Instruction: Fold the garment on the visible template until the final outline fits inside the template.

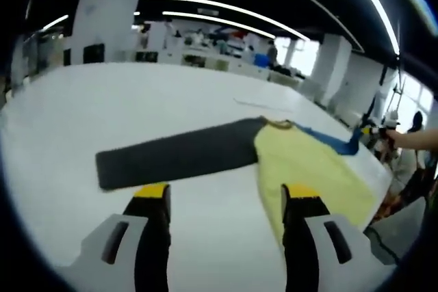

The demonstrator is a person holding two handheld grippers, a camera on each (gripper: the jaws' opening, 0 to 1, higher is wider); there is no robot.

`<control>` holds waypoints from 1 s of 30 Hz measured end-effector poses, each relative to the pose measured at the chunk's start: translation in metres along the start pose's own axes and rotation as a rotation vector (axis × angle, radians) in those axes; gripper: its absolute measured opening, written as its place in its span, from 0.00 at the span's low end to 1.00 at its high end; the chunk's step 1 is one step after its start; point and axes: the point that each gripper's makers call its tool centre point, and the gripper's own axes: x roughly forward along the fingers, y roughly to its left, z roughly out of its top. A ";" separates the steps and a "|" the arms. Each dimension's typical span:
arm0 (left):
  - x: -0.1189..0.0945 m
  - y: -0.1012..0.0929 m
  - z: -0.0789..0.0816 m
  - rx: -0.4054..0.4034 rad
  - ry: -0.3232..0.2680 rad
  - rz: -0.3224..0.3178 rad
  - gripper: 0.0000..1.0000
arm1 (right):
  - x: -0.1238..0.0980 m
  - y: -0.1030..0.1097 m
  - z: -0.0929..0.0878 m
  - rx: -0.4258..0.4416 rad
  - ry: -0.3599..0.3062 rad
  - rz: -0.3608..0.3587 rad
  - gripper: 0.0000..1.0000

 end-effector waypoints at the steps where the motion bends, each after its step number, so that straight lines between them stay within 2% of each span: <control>1: 0.000 0.000 0.001 0.000 -0.004 -0.001 0.61 | 0.004 0.006 0.002 -0.001 -0.001 0.018 0.00; 4: -0.001 0.000 0.005 -0.012 -0.025 -0.004 0.60 | 0.018 0.034 0.007 -0.047 0.014 0.094 0.00; 7: -0.002 0.001 0.006 -0.014 -0.035 -0.005 0.59 | 0.029 0.057 0.007 -0.059 0.026 0.152 0.00; 12: -0.004 0.002 0.008 -0.027 -0.055 -0.004 0.59 | 0.051 0.106 0.007 -0.069 0.040 0.249 0.00; 21: -0.007 0.002 0.008 -0.040 -0.067 -0.011 0.57 | 0.075 0.181 0.008 -0.089 0.045 0.374 0.00; 30: -0.007 0.002 0.006 -0.042 -0.068 -0.010 0.56 | 0.087 0.241 0.006 -0.083 0.050 0.478 0.00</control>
